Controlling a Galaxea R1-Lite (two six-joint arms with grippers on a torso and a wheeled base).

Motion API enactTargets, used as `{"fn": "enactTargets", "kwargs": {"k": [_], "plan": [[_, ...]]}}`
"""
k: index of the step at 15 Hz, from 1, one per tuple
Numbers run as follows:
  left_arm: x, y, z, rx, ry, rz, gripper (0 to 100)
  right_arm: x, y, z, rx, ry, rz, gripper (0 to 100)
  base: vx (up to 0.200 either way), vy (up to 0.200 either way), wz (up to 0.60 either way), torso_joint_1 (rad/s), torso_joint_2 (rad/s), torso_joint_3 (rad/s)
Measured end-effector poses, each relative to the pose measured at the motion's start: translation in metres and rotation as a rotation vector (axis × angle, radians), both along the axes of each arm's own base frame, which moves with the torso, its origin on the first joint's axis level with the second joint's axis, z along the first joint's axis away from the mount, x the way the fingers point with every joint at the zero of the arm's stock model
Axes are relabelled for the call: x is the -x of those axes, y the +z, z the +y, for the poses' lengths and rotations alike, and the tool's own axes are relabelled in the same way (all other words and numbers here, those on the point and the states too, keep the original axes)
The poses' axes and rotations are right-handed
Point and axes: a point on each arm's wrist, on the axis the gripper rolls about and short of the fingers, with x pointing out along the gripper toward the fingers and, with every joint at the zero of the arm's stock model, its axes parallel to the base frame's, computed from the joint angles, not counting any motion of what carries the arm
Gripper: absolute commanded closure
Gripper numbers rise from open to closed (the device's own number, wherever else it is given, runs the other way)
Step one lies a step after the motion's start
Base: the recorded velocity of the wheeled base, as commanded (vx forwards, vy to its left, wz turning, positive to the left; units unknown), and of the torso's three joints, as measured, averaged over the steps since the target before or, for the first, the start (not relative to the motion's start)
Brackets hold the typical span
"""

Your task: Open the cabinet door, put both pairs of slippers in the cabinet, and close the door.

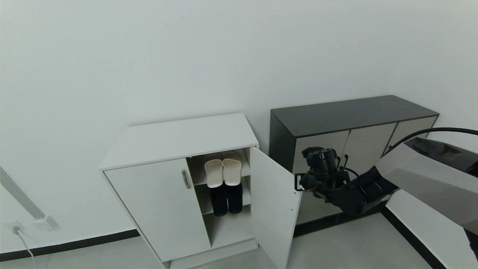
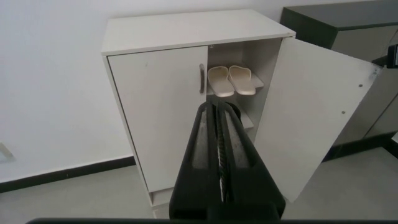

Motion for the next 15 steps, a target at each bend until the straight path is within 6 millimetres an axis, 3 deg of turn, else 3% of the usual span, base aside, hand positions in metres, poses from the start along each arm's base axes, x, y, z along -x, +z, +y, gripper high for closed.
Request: {"fn": "enactTargets", "kwargs": {"k": [9,12,15], "plan": [[0.0,0.0,0.0,0.0,0.0,0.0,100,0.094,0.012,0.082,-0.055,0.253,0.046,100,0.0,0.0,0.0,0.0,0.0,0.0],[0.0,0.0,0.0,0.0,0.0,0.0,100,0.114,0.028,0.083,-0.048,0.311,0.018,100,0.0,0.0,0.0,0.0,0.0,0.0],[0.0,0.0,0.0,0.001,0.0,0.0,100,0.119,0.037,0.075,-0.052,0.314,-0.002,100,0.0,0.0,0.0,0.0,0.0,0.0]]}}
